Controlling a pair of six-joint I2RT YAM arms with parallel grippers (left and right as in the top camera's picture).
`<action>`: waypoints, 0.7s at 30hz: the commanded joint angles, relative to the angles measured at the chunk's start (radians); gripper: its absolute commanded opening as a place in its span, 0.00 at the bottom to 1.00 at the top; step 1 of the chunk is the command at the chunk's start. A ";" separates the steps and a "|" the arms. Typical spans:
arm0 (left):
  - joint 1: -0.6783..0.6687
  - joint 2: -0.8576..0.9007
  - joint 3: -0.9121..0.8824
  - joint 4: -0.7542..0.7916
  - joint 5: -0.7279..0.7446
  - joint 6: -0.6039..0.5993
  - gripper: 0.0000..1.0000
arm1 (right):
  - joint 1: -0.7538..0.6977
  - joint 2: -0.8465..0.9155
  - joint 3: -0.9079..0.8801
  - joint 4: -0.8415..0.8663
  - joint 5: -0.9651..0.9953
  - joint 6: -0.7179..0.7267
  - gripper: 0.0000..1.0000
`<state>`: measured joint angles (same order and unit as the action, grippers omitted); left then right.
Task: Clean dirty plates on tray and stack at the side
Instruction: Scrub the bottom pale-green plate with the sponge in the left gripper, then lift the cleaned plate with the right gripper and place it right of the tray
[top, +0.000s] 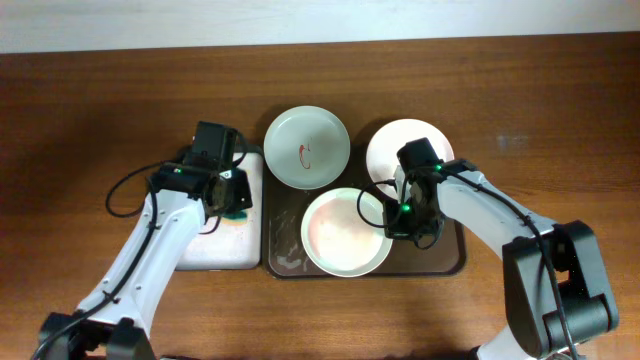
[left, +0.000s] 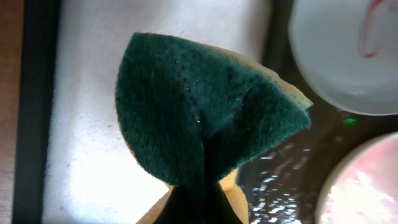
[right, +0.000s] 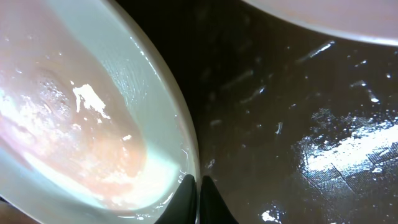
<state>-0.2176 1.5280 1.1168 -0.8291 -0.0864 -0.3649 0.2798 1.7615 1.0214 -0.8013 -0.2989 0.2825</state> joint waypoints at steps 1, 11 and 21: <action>0.049 0.050 -0.077 0.032 -0.008 0.031 0.00 | 0.011 -0.101 0.061 -0.034 0.052 -0.043 0.04; 0.051 0.211 -0.109 0.160 -0.008 0.071 0.00 | 0.404 -0.285 0.106 0.036 0.921 -0.039 0.04; 0.051 0.211 -0.109 0.166 -0.008 0.071 0.00 | 0.624 -0.285 0.215 0.058 1.244 -0.043 0.04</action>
<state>-0.1722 1.7283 1.0115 -0.6674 -0.0868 -0.3092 0.8925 1.4948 1.2156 -0.7467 0.8570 0.2325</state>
